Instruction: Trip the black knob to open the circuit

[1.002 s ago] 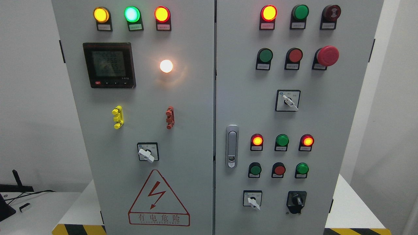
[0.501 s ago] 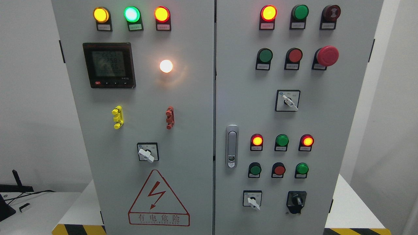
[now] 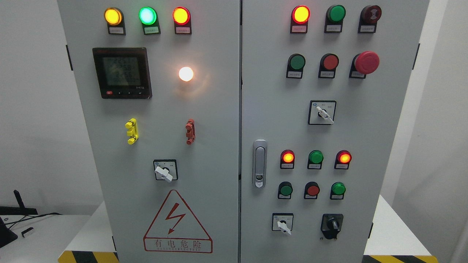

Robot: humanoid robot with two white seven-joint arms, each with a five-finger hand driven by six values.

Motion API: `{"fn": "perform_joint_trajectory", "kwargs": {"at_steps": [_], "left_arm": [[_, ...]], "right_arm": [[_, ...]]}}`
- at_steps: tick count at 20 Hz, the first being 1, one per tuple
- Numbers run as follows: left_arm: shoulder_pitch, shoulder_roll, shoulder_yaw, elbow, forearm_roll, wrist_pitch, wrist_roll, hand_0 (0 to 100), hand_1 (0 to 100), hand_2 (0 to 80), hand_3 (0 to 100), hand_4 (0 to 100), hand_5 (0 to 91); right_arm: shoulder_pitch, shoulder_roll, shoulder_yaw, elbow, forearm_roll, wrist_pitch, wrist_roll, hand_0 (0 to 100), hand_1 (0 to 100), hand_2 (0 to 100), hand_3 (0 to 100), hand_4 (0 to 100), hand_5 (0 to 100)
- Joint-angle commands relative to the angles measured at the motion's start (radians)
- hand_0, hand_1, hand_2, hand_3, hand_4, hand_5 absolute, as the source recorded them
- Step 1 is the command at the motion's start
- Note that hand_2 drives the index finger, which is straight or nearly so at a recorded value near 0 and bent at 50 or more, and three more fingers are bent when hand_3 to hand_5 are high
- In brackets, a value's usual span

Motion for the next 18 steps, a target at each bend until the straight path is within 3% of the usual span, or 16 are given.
{"fn": "perform_joint_trajectory", "kwargs": {"at_steps": [1, 5, 8, 16, 18], "left_arm": [[0.000, -0.001, 0.000, 0.000, 0.005, 0.001, 0.000, 12, 39, 0.0, 0, 0, 0.0], [0.000, -0.001, 0.000, 0.000, 0.005, 0.001, 0.000, 12, 39, 0.0, 0, 0, 0.0], [0.000, -0.001, 0.000, 0.000, 0.005, 0.001, 0.000, 12, 39, 0.0, 0, 0, 0.0], [0.000, -0.001, 0.000, 0.000, 0.005, 0.001, 0.000, 12, 39, 0.0, 0, 0, 0.0], [0.000, -0.001, 0.000, 0.000, 0.005, 0.001, 0.000, 12, 39, 0.0, 0, 0, 0.0]], "right_arm": [[-0.117, 0.008, -0.001, -0.140, 0.067, 0.140, -0.036, 25, 71, 34, 80, 88, 97], [-0.163, 0.008, 0.002, -0.149, 0.086, 0.225, -0.076, 26, 72, 35, 80, 89, 99], [-0.205, 0.005, 0.002, -0.148, 0.116, 0.335, -0.092, 32, 72, 35, 81, 92, 100], [-0.309, 0.005, 0.016, -0.061, 0.201, 0.354, -0.092, 39, 71, 36, 82, 93, 100], [-0.321, 0.002, 0.024, -0.059, 0.201, 0.397, -0.092, 39, 71, 36, 82, 93, 100]]}}
